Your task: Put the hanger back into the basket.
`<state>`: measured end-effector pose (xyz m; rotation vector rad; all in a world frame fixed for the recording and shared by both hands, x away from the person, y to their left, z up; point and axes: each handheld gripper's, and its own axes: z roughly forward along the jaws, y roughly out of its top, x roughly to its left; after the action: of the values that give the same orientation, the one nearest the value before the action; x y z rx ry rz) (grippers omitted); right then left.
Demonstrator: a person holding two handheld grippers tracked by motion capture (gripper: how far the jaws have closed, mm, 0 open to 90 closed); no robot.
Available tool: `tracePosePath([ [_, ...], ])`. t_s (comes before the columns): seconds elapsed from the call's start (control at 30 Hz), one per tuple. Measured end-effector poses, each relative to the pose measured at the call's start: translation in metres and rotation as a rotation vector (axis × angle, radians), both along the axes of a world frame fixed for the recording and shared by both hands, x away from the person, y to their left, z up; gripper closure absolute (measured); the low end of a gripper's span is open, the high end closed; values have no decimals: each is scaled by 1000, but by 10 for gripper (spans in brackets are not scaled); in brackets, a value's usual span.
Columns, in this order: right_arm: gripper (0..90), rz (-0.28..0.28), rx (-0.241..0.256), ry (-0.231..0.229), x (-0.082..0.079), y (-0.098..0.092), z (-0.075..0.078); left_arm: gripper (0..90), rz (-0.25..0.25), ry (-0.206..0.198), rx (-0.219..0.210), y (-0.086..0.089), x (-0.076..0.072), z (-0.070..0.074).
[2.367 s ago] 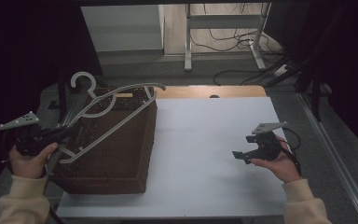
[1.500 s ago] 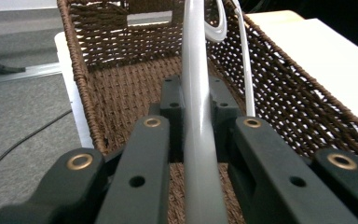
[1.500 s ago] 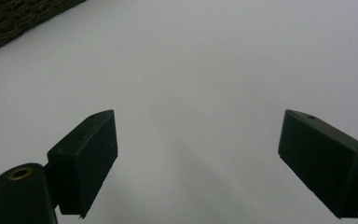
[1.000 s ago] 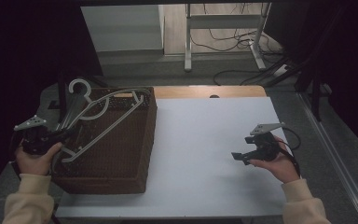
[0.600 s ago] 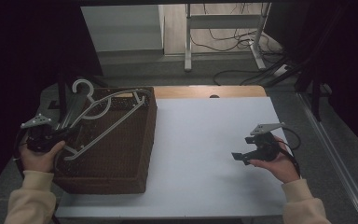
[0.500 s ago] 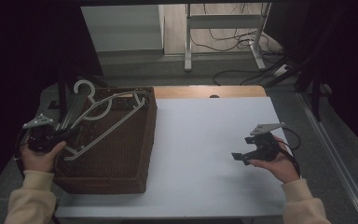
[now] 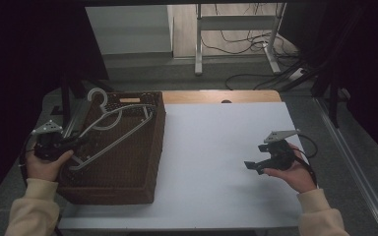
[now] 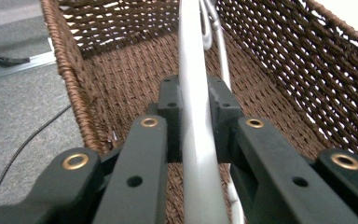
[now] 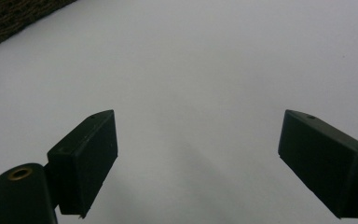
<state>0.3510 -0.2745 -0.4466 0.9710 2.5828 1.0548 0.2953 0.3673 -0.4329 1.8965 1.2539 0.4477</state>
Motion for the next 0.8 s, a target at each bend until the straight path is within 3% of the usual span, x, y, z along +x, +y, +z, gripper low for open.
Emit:
tracePosePath([
  [0.1,119,0,0,-1,0,0,0,775,-23,10,-20,0,-1,1],
  [0.23,119,-1,2,-1,0,-1,0,776,-26,14,-14,-3,-2,1],
  [0.3,119,-1,1,-1,0,-1,0,729,-38,32,-30,-3,0,1],
  [0.47,119,-2,0,-1,0,-1,0,709,-47,52,10,-9,2,0],
  [0.63,119,-4,2,-3,0,-2,1,507,-35,56,16,-11,2,0],
  [0.8,119,-4,2,-4,0,-2,1,387,-31,46,20,-12,0,2],
])
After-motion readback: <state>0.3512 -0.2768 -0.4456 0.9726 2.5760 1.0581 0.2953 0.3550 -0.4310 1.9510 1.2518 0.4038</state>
